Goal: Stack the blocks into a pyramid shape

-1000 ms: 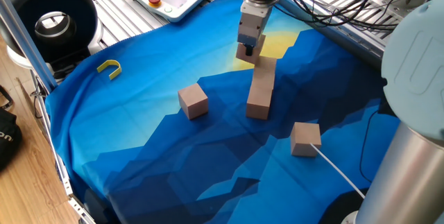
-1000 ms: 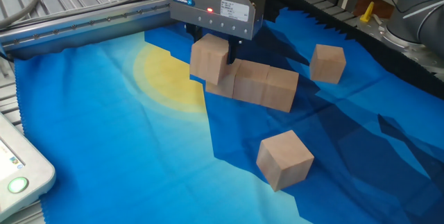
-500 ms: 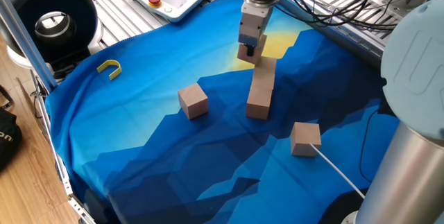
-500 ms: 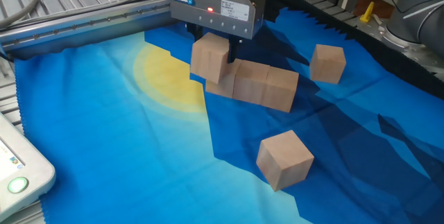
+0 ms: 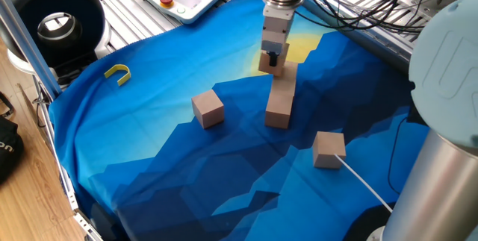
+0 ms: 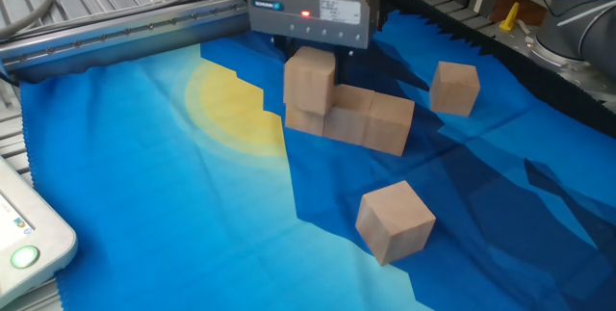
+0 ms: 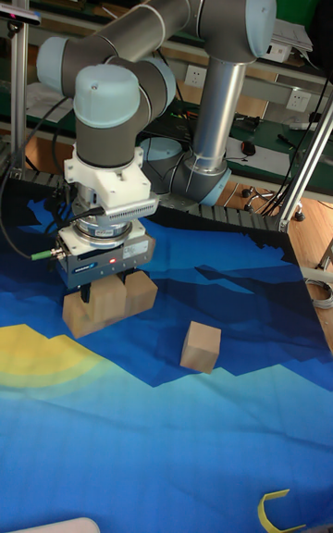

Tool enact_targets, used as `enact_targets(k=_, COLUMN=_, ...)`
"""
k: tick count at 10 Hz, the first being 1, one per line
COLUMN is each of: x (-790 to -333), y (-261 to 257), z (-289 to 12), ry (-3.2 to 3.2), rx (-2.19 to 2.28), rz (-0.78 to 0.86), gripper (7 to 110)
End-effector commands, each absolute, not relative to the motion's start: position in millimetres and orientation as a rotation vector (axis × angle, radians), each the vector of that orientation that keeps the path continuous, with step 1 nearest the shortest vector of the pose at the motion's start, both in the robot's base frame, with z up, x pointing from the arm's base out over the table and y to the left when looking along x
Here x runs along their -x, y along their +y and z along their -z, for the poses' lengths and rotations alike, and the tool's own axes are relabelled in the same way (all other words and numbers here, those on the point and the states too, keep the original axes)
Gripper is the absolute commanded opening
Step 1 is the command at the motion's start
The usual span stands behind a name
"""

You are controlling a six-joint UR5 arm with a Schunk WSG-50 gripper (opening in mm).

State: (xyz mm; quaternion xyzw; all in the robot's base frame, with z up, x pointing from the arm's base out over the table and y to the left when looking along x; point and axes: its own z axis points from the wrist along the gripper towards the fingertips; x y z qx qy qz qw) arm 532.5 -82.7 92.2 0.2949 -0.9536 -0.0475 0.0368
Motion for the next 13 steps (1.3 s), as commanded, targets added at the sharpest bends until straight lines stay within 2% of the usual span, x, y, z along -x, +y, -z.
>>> enact_targets(k=1, x=-518, y=-94, z=-102, ry=-2.877, rx=-0.996, rz=0.108, gripper=7)
enact_targets(k=3, x=-516, y=-96, z=-105, ry=-2.871, rx=-1.045, rz=0.097, gripper=7)
enact_targets(k=6, x=-518, y=-84, z=-95, ry=-2.912, rx=-1.055, rz=0.162, gripper=7)
enact_targets(k=9, x=-528, y=-100, z=-92, ry=-2.980, rx=-0.938, rz=0.037, gripper=7)
enact_targets(k=13, x=-519, y=-89, z=-89, ry=-2.980, rx=-0.922, rz=0.119, gripper=7)
